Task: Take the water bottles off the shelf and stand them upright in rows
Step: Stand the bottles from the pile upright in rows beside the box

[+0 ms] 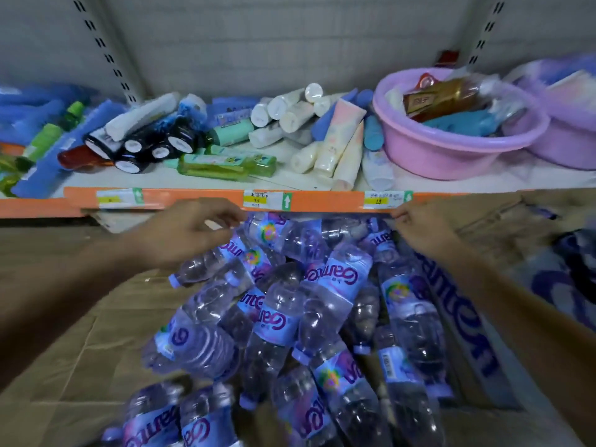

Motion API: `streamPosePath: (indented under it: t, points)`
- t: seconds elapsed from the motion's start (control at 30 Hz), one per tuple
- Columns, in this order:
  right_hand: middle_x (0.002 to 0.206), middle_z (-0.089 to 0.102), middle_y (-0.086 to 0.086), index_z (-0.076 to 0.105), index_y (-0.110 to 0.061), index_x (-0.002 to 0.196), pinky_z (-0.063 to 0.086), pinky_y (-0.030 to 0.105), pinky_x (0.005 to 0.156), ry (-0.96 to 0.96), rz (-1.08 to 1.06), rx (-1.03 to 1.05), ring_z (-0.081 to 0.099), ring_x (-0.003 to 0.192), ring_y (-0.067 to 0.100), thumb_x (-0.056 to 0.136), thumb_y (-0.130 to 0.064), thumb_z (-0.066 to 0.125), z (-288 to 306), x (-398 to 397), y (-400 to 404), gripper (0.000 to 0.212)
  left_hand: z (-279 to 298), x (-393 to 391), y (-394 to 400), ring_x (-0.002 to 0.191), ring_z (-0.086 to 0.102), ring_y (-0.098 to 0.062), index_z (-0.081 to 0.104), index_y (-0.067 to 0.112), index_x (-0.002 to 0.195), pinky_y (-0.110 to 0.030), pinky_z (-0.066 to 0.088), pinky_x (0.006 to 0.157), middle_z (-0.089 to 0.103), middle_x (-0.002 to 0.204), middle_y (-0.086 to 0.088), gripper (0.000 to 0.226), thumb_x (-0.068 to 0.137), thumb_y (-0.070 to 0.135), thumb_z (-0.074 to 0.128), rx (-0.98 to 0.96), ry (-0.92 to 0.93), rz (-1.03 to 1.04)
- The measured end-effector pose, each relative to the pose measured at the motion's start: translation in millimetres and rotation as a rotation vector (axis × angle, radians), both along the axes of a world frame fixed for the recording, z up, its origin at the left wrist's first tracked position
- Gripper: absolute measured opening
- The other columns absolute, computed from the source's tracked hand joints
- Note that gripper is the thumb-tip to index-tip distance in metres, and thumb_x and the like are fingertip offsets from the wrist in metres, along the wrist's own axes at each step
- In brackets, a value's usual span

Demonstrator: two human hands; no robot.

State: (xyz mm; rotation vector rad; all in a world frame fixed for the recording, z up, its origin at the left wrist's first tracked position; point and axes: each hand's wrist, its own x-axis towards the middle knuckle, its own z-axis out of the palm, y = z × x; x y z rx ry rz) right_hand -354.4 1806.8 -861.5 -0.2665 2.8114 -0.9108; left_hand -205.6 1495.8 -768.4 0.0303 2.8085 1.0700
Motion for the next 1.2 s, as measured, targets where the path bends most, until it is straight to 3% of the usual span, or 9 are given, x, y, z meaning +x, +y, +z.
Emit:
streamPosePath:
  t: [0.13, 0.27, 0.5, 0.63, 0.77, 0.87, 1.03, 1.1, 1.2]
  points:
    - [0.092, 0.056, 0.012, 0.051, -0.007, 0.078, 0.042, 0.033, 0.070, -0.157, 0.192, 0.401, 0.056, 0.110, 0.032, 0.094, -0.006, 0.038, -25.1, 8.4, -5.6, 0.021, -47.7, -83.9, 99.5, 0.108, 0.058, -0.020, 0.060, 0.011, 0.114, -0.024, 0.043, 0.089, 0.064, 0.111, -0.006, 0.028, 0.091, 0.023, 0.050, -0.136, -0.155, -0.177]
    - [0.132, 0.051, 0.021, 0.054, 0.009, 0.107, 0.046, 0.038, 0.094, -0.240, 0.271, 0.643, 0.051, 0.121, 0.035, 0.096, -0.009, 0.036, -53.7, 14.0, -15.0, 0.028, -91.3, -122.8, 161.6, 0.103, 0.057, -0.031, 0.059, 0.003, 0.092, -0.036, 0.041, 0.084, 0.060, 0.098, -0.015, 0.025, 0.093, 0.024, 0.045, -0.161, -0.183, -0.176]
    - [0.134, 0.045, 0.022, 0.035, 0.003, 0.134, 0.048, 0.039, 0.095, -0.454, 0.161, 0.505, 0.051, 0.118, 0.035, 0.087, -0.014, 0.051, -67.5, 27.1, -12.7, 0.052, -134.2, -109.8, 179.9, 0.130, 0.039, -0.034, 0.041, 0.016, 0.134, -0.038, 0.033, 0.105, 0.041, 0.144, -0.014, 0.047, 0.089, 0.029, 0.041, -0.336, -0.300, -0.159]
    - [0.125, 0.055, 0.016, 0.051, -0.005, 0.125, 0.050, 0.037, 0.093, -0.488, 0.188, 0.514, 0.056, 0.111, 0.031, 0.088, -0.012, 0.050, -62.0, 34.9, -11.0, 0.038, -128.8, -98.7, 185.6, 0.122, 0.046, -0.031, 0.053, 0.015, 0.120, -0.038, 0.030, 0.101, 0.053, 0.133, -0.012, 0.037, 0.089, 0.029, 0.039, -0.438, -0.359, -0.253]
    - [0.123, 0.057, 0.016, 0.053, 0.000, 0.120, 0.048, 0.029, 0.081, -0.550, 0.190, 0.555, 0.059, 0.110, 0.029, 0.084, -0.010, 0.058, -56.4, 50.5, -5.0, 0.037, -134.4, -81.8, 189.0, 0.123, 0.047, -0.022, 0.058, 0.012, 0.108, -0.054, -0.012, 0.114, 0.064, 0.115, -0.008, 0.035, 0.091, 0.032, 0.035, -0.559, -0.411, -0.358]
    - [0.123, 0.057, 0.016, 0.054, 0.000, 0.118, 0.049, 0.028, 0.083, -0.589, 0.143, 0.565, 0.059, 0.109, 0.028, 0.080, -0.009, 0.064, -57.9, 60.0, 1.9, 0.039, -138.8, -69.5, 189.8, 0.122, 0.049, -0.022, 0.057, 0.009, 0.106, -0.054, -0.020, 0.112, 0.066, 0.109, -0.011, 0.032, 0.089, 0.028, 0.039, -0.546, -0.392, -0.352]
    - [0.105, 0.059, 0.013, 0.054, -0.003, 0.103, 0.049, 0.025, 0.073, -0.619, 0.054, 0.459, 0.061, 0.097, 0.026, 0.081, -0.009, 0.059, -64.9, 63.1, -4.2, 0.023, -140.2, -72.2, 189.0, 0.124, 0.045, -0.028, 0.055, 0.008, 0.115, -0.044, 0.005, 0.118, 0.057, 0.122, -0.012, 0.036, 0.087, 0.028, 0.045, -0.423, -0.198, -0.221]
    - [0.099, 0.057, 0.012, 0.046, -0.003, 0.111, 0.052, 0.028, 0.078, -0.668, -0.005, 0.400, 0.059, 0.094, 0.025, 0.082, -0.012, 0.060, -64.2, 59.5, -6.2, 0.034, -138.4, -84.1, 186.6, 0.122, 0.045, -0.029, 0.053, 0.007, 0.119, -0.038, 0.031, 0.106, 0.052, 0.126, -0.012, 0.038, 0.087, 0.027, 0.047, -0.324, -0.097, -0.139]
    - [0.114, 0.055, 0.014, 0.037, 0.003, 0.127, 0.047, 0.028, 0.089, -0.714, -0.057, 0.329, 0.054, 0.110, 0.026, 0.090, -0.013, 0.053, -64.6, 57.4, -7.5, 0.044, -136.9, -107.8, 181.8, 0.130, 0.035, -0.029, 0.040, 0.006, 0.133, -0.039, 0.036, 0.103, 0.040, 0.138, -0.012, 0.051, 0.087, 0.025, 0.052, -0.281, -0.047, -0.053]
